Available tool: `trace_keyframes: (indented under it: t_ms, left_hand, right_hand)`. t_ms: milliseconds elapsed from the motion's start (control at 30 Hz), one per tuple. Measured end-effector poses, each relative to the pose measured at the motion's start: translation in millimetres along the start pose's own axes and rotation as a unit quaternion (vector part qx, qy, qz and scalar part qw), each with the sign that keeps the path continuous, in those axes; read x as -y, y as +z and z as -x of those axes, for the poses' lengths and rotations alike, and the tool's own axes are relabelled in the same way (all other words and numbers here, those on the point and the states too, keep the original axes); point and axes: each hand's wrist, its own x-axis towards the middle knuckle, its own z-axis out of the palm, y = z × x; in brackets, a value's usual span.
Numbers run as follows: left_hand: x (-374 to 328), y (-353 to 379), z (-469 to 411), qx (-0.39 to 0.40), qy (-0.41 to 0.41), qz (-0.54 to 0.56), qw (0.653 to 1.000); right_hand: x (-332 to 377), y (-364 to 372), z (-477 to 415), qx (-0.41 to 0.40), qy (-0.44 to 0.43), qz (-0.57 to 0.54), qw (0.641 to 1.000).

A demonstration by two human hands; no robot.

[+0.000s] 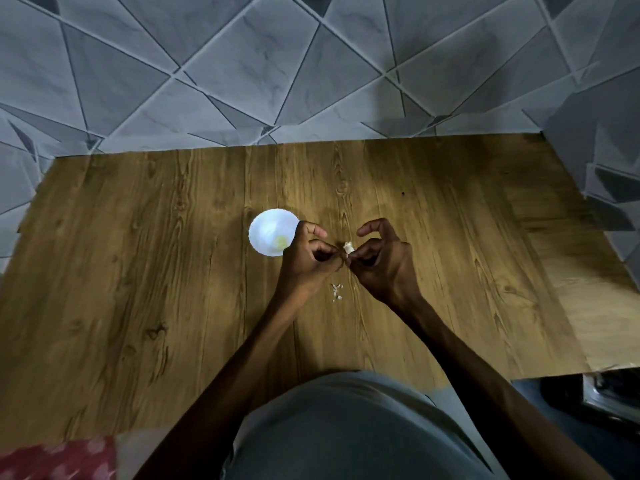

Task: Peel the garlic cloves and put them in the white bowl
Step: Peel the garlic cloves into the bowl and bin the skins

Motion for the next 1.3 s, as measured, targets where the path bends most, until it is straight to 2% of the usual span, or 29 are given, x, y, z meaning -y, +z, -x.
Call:
trace_keyframes:
  t_ms: [433,667,867,1300]
  left_hand:
    - [0.5,-0.6,2.6,-0.016,-0.008,-0.044,0.999]
    - [1.3,2.9,4.5,-0.033,0.005,-0.042,0.999]
    - [1.7,-0.3,4.6,-0.014,0.006,-0.015,1.000]
    - [4.9,1.0,0.6,-0.005,0.014,-0.040,0.999]
  right_hand:
    - [1.6,4.1,3.6,0.009,-0.011,0.007,1.000]
    - [3.0,4.2,4.1,0.006,0.006,-0.019,1.000]
    - [4.2,-1.0,4.2,-0.011,0.016,-0.026,0.999]
    - [0.2,0.7,1.2,0.016,-0.039,0.034,0.999]
